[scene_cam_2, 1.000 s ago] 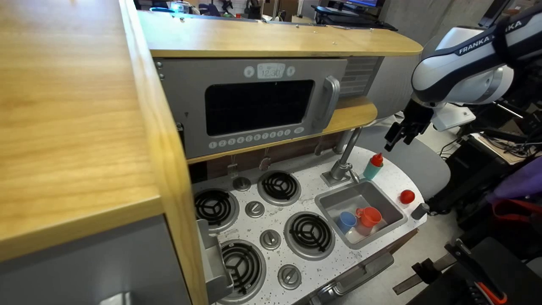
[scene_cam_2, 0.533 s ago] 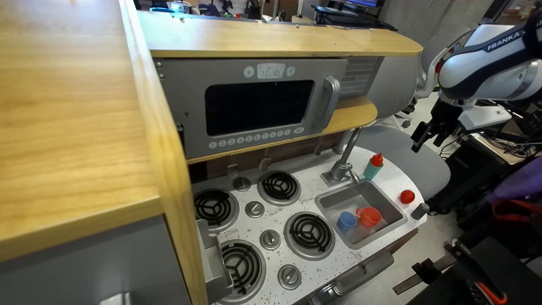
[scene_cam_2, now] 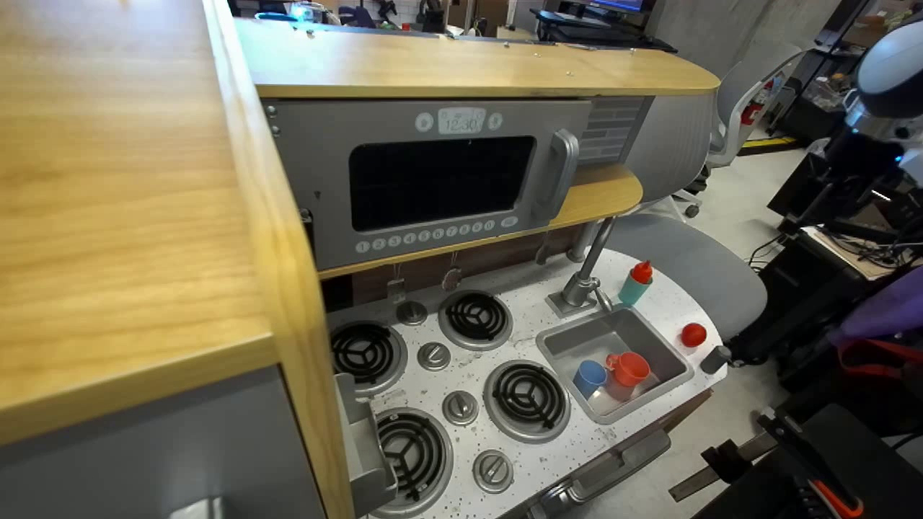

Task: Put the sauce bottle in the green cup

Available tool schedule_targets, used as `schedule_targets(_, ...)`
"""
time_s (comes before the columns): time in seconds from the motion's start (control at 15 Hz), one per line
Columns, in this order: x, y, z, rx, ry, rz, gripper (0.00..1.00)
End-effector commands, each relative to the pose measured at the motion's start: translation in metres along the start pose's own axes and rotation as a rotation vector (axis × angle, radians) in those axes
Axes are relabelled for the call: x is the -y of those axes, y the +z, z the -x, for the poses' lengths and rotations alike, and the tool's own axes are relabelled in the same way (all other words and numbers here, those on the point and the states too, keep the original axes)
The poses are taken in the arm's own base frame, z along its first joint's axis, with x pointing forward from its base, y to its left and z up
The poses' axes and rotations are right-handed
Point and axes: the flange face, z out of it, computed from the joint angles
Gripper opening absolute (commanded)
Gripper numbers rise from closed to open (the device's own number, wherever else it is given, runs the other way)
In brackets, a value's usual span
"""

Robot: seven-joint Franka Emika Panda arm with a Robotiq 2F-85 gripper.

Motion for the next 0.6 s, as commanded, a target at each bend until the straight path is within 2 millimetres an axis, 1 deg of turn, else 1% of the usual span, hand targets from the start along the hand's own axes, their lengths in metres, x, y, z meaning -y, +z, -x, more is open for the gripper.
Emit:
schedule_targets(0.0,-0.014,-0.034,0.053,0.003,-0.092,-0.081,1.00)
schedule_targets(0.07,-0.020,-0.036,0.063,0.028,-0.095,-0.085,1.00)
schedule_targets(0.13,-0.022,-0.024,0.038,0.013,-0.064,-0.042,1.00)
schedule_targets(0.2,-0.027,-0.028,0.049,0.023,-0.071,-0.052,1.00)
schedule_targets(0.27,-0.029,-0.031,0.055,0.025,-0.075,-0.056,1.00)
schedule_targets(0.53,-0.024,-0.029,0.057,0.031,-0.083,-0.066,1.00)
